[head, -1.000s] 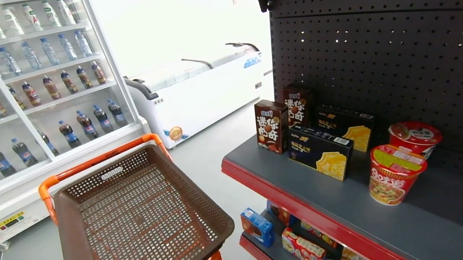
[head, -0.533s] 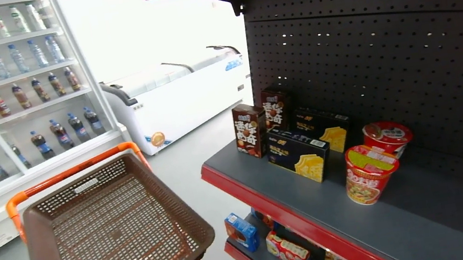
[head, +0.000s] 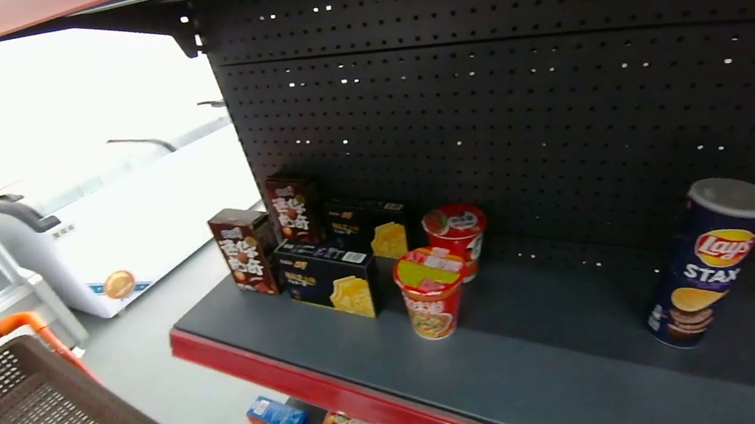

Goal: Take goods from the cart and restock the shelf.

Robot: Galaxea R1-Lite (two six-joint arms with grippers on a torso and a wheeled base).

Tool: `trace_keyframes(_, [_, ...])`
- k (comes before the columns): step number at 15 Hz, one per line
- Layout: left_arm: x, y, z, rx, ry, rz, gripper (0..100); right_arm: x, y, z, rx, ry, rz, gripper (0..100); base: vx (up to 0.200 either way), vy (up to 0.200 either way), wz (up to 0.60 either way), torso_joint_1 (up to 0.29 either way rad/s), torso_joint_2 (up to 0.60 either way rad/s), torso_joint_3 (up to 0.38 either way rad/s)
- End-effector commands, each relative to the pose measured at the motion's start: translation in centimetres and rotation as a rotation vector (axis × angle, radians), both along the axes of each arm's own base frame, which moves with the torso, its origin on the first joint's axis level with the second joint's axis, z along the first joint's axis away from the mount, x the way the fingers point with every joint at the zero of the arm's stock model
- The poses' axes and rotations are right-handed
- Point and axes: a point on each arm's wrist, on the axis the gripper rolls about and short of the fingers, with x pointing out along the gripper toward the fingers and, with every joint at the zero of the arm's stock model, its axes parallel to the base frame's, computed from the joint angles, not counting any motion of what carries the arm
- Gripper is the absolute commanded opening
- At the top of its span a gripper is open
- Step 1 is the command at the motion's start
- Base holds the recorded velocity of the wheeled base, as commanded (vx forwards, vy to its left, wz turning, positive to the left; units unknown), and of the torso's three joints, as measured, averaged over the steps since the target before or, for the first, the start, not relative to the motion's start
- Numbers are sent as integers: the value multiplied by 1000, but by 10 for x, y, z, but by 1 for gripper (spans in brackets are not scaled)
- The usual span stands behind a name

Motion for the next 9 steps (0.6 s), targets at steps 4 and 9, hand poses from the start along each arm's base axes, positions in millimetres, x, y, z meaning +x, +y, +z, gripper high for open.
trace_keyframes(4, [2, 0, -3, -6, 18, -9, 0, 0, 0, 0, 0, 0, 0, 100, 0, 0, -600, 0, 0, 1])
trace_keyframes(9, [1, 0, -4, -13, 20, -11, 0, 0, 0, 0, 0, 0, 0, 100, 0, 0, -480, 2, 0, -1])
